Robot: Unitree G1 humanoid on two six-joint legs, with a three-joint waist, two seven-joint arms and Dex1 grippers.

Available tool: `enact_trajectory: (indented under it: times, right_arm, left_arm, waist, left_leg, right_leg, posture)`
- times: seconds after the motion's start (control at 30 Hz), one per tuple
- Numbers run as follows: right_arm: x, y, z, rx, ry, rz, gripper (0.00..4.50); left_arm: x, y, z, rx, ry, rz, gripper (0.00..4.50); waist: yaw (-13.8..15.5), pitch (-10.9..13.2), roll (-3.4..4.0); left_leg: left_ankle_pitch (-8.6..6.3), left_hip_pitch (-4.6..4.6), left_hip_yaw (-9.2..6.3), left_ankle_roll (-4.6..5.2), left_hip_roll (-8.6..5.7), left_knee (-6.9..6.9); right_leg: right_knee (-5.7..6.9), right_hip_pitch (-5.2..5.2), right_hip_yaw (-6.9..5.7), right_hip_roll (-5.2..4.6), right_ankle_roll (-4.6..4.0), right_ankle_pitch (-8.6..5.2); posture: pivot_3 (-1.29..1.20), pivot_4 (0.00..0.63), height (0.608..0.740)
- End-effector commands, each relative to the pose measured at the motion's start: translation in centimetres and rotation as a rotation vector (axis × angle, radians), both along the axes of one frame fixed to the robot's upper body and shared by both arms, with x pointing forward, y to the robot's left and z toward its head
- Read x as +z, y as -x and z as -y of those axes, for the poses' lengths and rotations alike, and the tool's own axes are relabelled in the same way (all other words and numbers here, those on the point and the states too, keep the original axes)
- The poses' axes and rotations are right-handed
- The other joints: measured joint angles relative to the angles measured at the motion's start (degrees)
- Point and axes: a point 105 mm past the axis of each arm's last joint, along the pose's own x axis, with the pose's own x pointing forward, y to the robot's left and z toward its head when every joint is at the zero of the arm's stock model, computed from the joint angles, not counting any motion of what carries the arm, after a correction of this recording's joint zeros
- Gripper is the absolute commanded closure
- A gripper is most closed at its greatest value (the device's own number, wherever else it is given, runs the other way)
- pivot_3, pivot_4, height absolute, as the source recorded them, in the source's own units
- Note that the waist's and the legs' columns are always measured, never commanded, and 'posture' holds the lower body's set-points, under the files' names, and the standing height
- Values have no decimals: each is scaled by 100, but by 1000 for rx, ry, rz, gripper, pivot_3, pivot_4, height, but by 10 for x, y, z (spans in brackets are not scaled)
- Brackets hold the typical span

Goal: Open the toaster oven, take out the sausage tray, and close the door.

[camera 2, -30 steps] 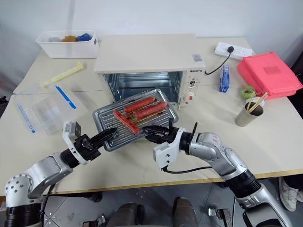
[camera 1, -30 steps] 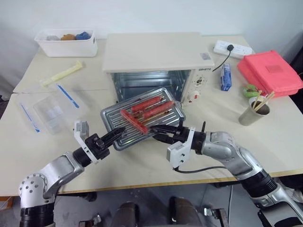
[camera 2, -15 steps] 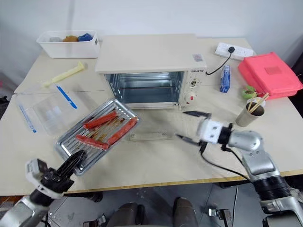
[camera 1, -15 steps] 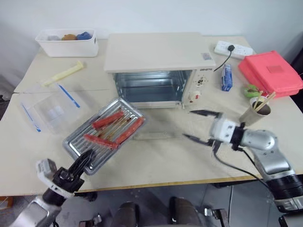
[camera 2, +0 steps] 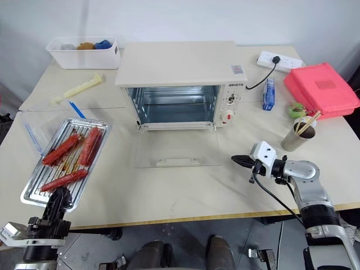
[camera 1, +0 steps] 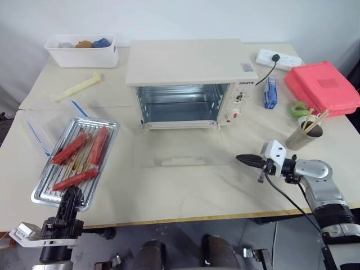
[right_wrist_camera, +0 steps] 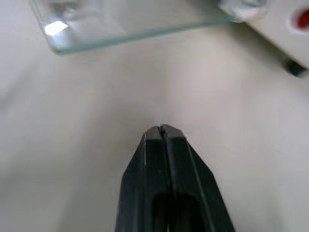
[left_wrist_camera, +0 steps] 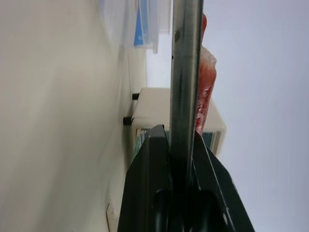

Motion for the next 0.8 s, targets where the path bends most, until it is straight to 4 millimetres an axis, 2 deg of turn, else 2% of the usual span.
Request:
enact_trajectory:
  times: [0.03, 0.13, 0.23, 0.33, 0.43, 0.57, 0.63, 0.7, 0.8]
  right_arm:
    - [6, -3, -12, 53, -53, -1, 4462]
    - [15, -3, -21, 93, -113, 3, 4462]
    - [34, 0, -33, 133, -203, 8, 4462]
    - [70, 6, -40, 158, -367, 37, 4462]
    - [91, 12, -41, 164, -408, 40, 4462]
    - [154, 6, -40, 115, -591, 136, 4462]
    - [170, 4, -39, 92, -650, 163, 4462]
    - [179, 7, -41, 86, -663, 177, 4462]
    - [168, 18, -45, 99, -577, 166, 4462]
  left_arm:
    - [16, 0, 3, 6, -23, 48, 4500]
    - [17, -1, 4, 7, -25, 47, 4500]
    - [21, -1, 3, 9, -40, 57, 4500]
    - [23, -1, 1, 17, -50, 55, 4500]
    - [24, -2, 2, -2, -66, 51, 4500]
    - [26, -4, 5, -23, -80, 49, 4500]
    - [28, -5, 10, -52, -89, 60, 4500]
    - [27, -5, 14, -82, -95, 64, 4500]
    - [19, -2, 12, -125, -96, 63, 4500]
  waist:
    - [1, 0, 0]
    - [7, 0, 0]
    - [16, 0, 0]
    - [21, 0, 0]
    - [27, 0, 0]
    - [16, 1, 2]
    - [15, 1, 2]
    - [27, 0, 1]
    - [76, 0, 1]
  left_leg:
    - [0, -1, 0, 0, 3, 0]
    - [-1, -3, -1, -1, 3, 0]
    - [-2, -7, -2, 0, 2, 0]
    - [-3, -8, -4, -1, 8, 1]
    - [-6, -11, -6, -3, 20, 1]
    - [-12, -12, -4, 1, 23, 1]
    - [-13, -12, -1, 1, 28, 1]
    - [-19, -13, -3, -2, 35, -1]
    - [-26, -18, -5, 1, 37, -3]
  right_leg:
    - [-1, 0, -1, 2, 0, 0]
    - [-5, -2, 0, 2, 0, 1]
    - [-9, -2, 0, 1, 1, 1]
    - [-9, -3, 0, 0, 1, 1]
    - [-9, -6, -1, 0, 1, 1]
    - [-10, -8, 3, -2, 1, 1]
    - [-10, -11, 5, -2, 0, 2]
    - [-13, -11, 1, 3, 0, 2]
    - [-12, -12, -6, 5, -3, 0]
  posture:
    - [0, 150, 740]
    - [0, 150, 740]
    - [0, 150, 740]
    - [0, 150, 740]
    - [0, 150, 740]
    - [0, 150, 740]
    - [0, 150, 740]
    - [0, 150, 740]
    - [0, 150, 740]
